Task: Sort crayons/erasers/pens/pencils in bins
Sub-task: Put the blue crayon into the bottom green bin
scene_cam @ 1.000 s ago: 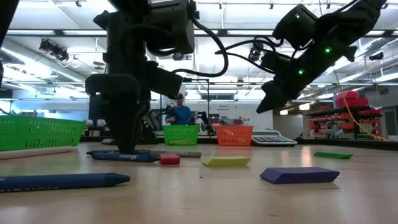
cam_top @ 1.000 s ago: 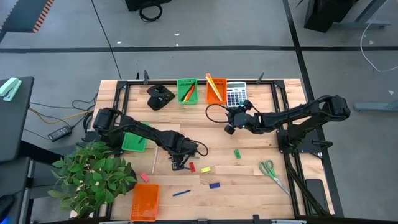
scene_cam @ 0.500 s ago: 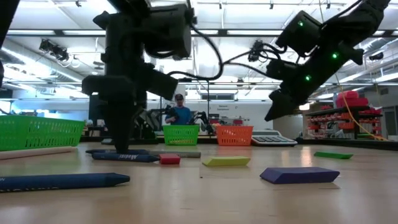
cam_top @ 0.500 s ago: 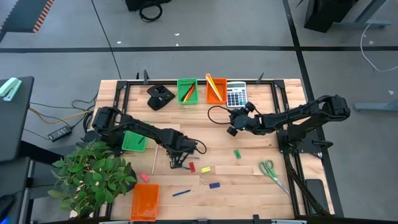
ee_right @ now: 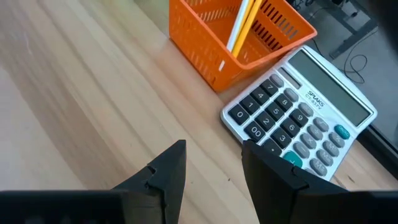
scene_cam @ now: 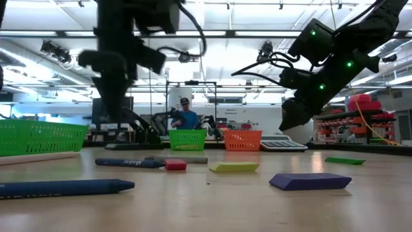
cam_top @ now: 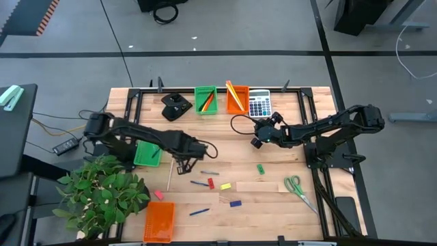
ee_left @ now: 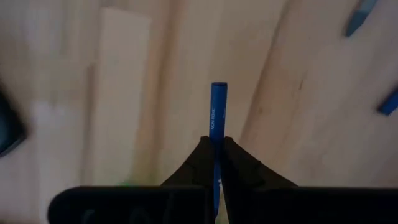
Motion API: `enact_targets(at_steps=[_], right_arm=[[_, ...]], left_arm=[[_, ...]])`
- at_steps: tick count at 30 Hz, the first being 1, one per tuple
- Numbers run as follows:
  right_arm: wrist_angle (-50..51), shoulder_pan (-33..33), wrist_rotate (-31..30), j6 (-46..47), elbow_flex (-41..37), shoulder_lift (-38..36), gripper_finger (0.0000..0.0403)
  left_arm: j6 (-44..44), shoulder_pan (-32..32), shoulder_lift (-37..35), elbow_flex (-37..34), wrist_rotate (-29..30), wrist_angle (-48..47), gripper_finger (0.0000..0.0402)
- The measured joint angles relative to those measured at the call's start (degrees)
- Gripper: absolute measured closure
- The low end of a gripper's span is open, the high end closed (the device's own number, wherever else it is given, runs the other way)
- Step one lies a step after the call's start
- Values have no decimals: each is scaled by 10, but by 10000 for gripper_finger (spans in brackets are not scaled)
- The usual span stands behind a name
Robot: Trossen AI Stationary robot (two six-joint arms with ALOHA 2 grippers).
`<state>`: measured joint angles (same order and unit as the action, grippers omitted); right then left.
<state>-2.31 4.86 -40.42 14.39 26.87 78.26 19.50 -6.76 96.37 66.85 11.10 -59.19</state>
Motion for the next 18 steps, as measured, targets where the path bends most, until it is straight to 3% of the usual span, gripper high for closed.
enact_targets(at_steps=[9,18], right_arm=[[0,-1,0,5,0,0,241],[1,-3,16,9,0,0,241]], left_arm=[[171,12,-84,0,125,-141,384],[288,11,-104,1,174,-249,386]])
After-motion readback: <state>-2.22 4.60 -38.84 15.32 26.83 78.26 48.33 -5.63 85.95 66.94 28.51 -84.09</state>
